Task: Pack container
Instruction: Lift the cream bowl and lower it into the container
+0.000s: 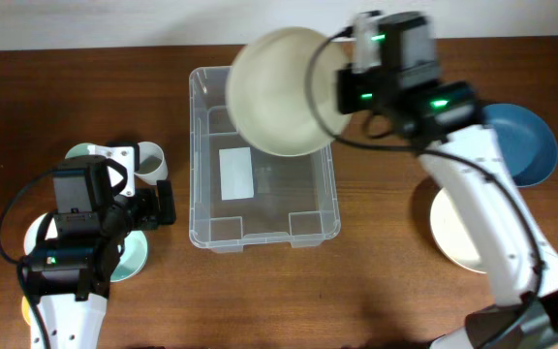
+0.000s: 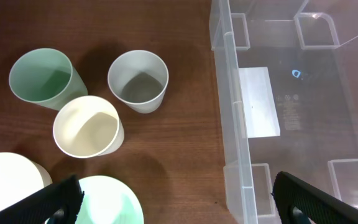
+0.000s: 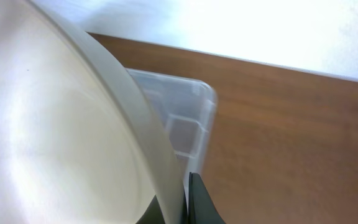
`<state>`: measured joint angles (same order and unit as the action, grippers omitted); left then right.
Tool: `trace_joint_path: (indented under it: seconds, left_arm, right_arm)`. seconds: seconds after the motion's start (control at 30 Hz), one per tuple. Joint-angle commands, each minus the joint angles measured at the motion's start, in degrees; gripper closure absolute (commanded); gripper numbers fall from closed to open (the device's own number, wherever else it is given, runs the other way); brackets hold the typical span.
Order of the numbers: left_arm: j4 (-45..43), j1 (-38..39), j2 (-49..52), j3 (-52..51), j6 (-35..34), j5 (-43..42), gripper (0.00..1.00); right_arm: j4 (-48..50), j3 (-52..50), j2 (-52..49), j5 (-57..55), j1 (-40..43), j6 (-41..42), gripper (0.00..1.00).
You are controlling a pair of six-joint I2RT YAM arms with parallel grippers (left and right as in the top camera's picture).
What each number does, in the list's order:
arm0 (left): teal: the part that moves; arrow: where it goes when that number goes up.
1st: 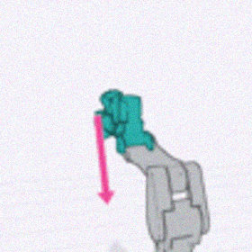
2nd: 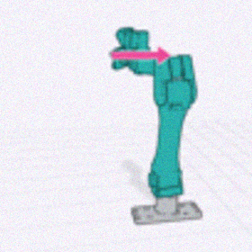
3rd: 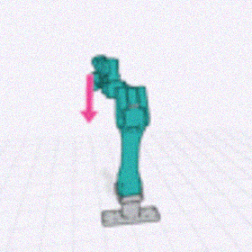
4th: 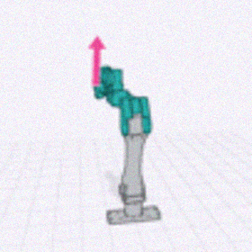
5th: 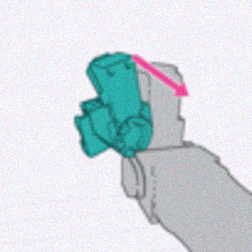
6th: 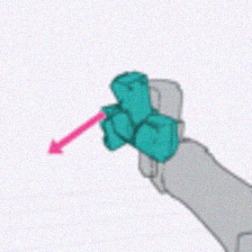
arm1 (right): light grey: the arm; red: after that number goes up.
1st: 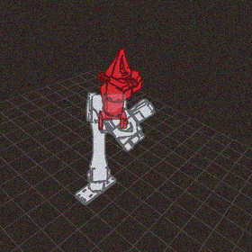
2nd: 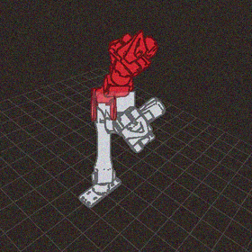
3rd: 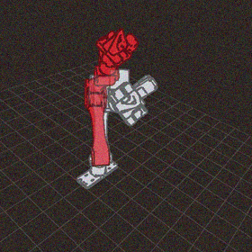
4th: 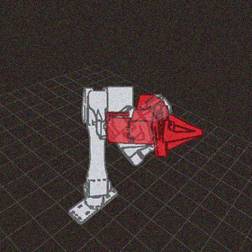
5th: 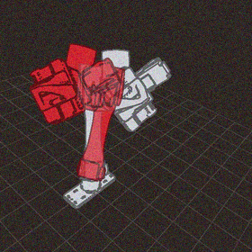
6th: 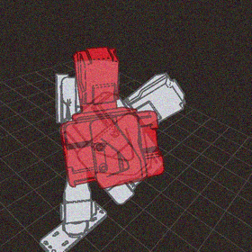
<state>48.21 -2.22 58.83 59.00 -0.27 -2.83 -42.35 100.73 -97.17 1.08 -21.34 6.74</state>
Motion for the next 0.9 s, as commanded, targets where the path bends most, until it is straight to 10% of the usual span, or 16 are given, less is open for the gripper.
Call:
trace_joint_path:
  seconds: [0.0, 0.2, 0.63, 0.87]
  left_arm:
    - [-0.17, -0.07, 0.09, 1.57, -0.57, -0.44, 0.0]
    - [-0.15, -0.07, 0.09, 1.57, -0.57, -0.42, 0.0]
    - [-0.2, -0.07, 0.09, 1.57, -0.55, -0.42, 0.0]
    - [-0.17, -0.07, 0.09, 1.57, -0.57, -0.42, 0.0]
  right_arm:
    - [3.52, 1.18, -4.57, -11.02, -4.57, 5.51, 0.96]
    - [5.81, 1.18, -13.75, -15.89, -5.92, 17.84, 0.96]
    - [8.57, 1.18, -26.08, -9.01, -5.92, 18.21, 0.96]
    - [8.57, 1.18, -26.05, -9.03, -5.92, 18.14, 0.68]
